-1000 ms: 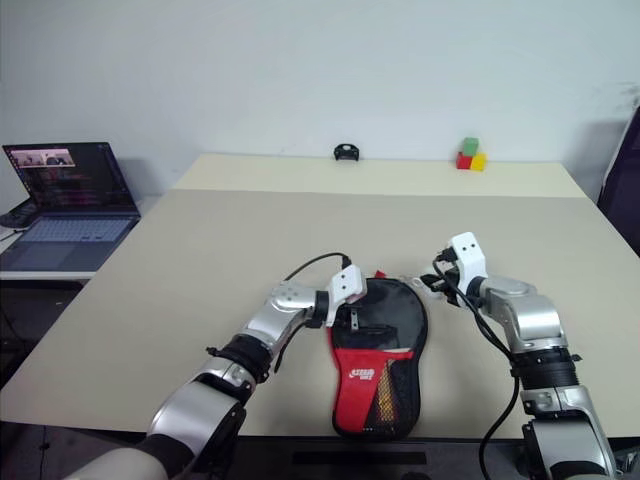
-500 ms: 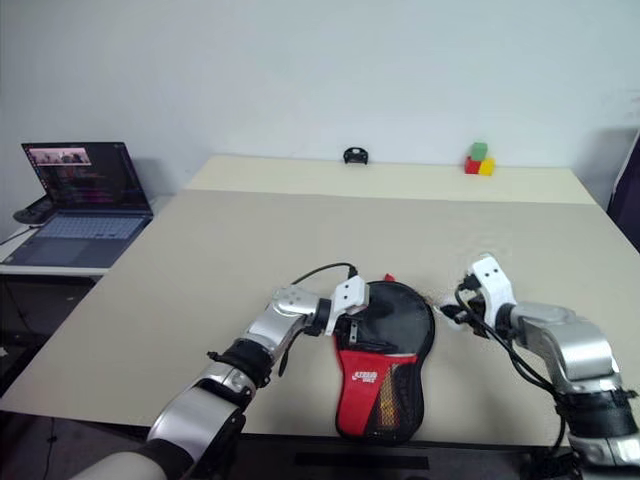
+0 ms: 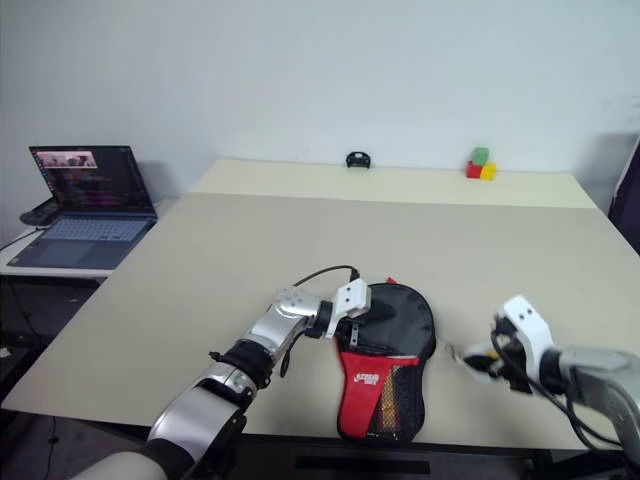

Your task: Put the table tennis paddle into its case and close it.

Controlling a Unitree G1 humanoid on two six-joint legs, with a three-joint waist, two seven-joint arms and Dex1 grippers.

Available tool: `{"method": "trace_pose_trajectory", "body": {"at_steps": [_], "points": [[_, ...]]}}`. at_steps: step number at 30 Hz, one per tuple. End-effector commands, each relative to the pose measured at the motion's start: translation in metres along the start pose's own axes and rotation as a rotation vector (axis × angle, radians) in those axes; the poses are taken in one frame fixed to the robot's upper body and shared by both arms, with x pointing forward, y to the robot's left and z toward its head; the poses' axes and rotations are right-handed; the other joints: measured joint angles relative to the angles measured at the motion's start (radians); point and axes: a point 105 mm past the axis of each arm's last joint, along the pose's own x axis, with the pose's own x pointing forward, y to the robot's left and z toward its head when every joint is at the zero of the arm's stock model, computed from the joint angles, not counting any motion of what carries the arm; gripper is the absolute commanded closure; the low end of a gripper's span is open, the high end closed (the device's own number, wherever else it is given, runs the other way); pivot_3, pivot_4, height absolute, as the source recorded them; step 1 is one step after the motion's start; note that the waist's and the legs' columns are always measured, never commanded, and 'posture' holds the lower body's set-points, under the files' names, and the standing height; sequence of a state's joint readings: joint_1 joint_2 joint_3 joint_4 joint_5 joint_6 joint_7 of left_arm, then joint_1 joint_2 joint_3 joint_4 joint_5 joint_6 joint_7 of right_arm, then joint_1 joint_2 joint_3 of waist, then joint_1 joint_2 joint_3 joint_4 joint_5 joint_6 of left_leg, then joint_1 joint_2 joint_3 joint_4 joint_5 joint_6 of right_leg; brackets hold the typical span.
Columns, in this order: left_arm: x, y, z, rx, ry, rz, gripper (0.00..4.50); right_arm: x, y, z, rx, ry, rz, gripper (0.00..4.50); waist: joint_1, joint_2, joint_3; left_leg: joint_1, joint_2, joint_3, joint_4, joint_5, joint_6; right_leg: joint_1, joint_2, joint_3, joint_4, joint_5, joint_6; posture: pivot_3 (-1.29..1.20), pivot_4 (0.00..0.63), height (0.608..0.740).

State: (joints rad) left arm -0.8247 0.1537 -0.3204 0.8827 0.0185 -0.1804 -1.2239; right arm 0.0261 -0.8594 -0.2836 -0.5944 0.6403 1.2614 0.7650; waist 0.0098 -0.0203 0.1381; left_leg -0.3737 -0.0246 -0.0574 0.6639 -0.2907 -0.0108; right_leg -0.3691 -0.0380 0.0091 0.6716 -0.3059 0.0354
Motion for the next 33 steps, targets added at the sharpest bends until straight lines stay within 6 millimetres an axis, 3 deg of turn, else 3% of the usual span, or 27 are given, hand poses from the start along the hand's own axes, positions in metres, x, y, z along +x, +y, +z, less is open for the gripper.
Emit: {"method": "trace_pose_trajectory", "body": {"at_steps": [1,8,21,30,33], "points": [[0.003,-0.039,-0.065,-0.133,0.227,-0.135,0.0,-0.011,0.031,-0.006,-0.038,0.019,0.111,3.98,-0.001,0.0,-0.002,0.0,0.0,0.0,0.0,0.0,0.0,0.0,0.0,0.0,0.0,0.0,0.0,0.0,0.15,0.74],[0.007,-0.04,-0.063,-0.125,0.231,-0.155,0.0,-0.011,0.071,-0.028,-0.044,0.071,0.234,3.98,0.014,0.0,-0.006,0.004,-0.001,-0.004,-0.001,-0.002,0.003,0.01,0.0,-0.005,-0.009,0.0,0.001,0.0,0.15,0.74],[0.017,-0.043,-0.056,-0.103,0.232,-0.203,0.0,-0.018,0.122,-0.055,0.019,0.098,0.371,4.01,0.025,0.005,-0.01,0.007,-0.004,-0.018,-0.002,-0.013,0.011,0.027,-0.003,-0.02,-0.026,-0.008,0.002,0.0,0.15,0.74],[0.026,-0.044,-0.052,-0.09,0.226,-0.221,0.0,-0.02,0.14,-0.059,0.086,0.086,0.416,4.01,0.026,0.004,-0.01,0.009,-0.013,-0.022,-0.002,-0.013,0.011,0.032,-0.013,-0.024,-0.026,-0.012,0.007,0.0,0.15,0.74],[0.029,-0.045,-0.05,-0.086,0.22,-0.221,0.0,-0.018,0.133,-0.057,0.072,0.068,0.345,4.01,0.028,0.002,-0.01,0.009,-0.017,-0.022,-0.002,-0.014,0.012,0.033,-0.017,-0.024,-0.027,-0.013,0.009,0.0,0.15,0.74]]}}
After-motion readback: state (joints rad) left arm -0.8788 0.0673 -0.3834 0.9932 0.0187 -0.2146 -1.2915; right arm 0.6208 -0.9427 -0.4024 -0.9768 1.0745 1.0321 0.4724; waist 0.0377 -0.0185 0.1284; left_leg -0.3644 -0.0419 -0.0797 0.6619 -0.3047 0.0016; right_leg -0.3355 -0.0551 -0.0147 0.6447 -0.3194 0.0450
